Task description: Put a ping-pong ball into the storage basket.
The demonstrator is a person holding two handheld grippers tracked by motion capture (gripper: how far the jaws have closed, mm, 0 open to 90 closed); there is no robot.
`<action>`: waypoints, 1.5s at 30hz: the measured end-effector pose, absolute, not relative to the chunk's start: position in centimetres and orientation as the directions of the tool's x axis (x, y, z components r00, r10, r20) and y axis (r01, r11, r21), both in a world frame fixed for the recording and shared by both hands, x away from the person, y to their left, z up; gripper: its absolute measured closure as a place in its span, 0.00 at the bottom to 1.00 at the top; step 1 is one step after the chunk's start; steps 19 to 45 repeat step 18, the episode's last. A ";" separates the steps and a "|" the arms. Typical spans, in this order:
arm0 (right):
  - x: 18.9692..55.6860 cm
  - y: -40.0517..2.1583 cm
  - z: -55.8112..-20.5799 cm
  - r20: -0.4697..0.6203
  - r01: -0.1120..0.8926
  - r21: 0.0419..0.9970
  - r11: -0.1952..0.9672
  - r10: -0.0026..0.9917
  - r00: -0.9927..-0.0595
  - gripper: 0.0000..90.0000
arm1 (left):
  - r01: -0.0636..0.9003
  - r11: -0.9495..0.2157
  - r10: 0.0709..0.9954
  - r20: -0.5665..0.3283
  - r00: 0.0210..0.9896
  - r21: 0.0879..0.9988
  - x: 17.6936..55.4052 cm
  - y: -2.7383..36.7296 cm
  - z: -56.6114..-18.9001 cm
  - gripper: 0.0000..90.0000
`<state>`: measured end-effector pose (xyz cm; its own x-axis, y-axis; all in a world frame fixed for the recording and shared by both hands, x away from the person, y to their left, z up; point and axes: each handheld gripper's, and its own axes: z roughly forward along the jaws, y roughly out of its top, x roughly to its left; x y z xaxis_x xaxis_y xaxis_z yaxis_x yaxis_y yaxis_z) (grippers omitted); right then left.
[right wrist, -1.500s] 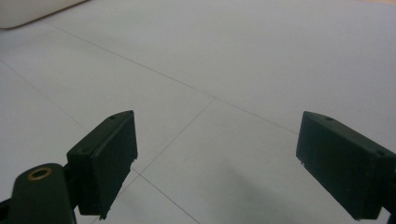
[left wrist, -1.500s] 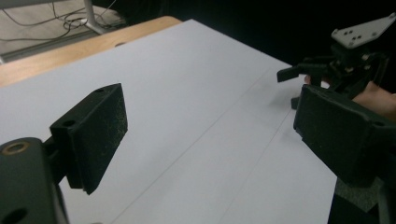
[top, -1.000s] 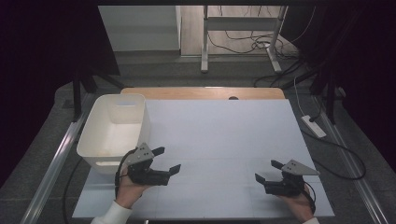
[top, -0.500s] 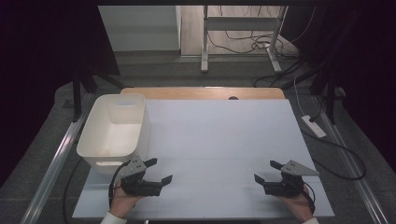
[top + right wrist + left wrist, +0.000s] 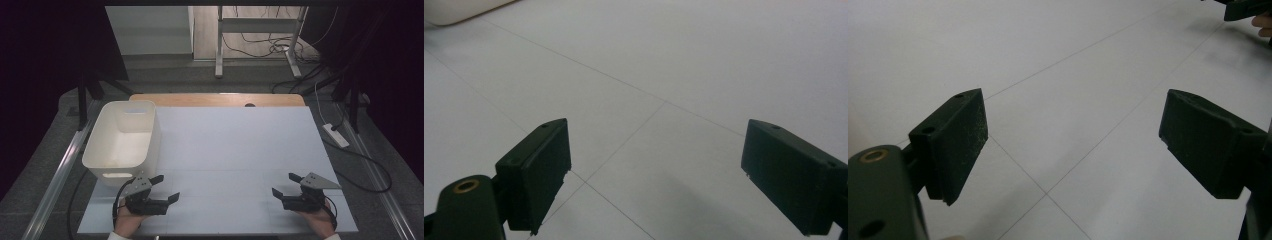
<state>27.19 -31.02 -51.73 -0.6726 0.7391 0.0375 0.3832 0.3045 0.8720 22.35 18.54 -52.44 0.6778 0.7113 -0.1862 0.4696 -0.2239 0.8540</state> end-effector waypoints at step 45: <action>27.2 -31.1 -51.9 0.040 0.383 0.869 0.312 0.729 -0.684 0.14 | 0.471 -0.224 0.712 -0.187 0.677 0.853 22.6 18.4 -52.5 0.14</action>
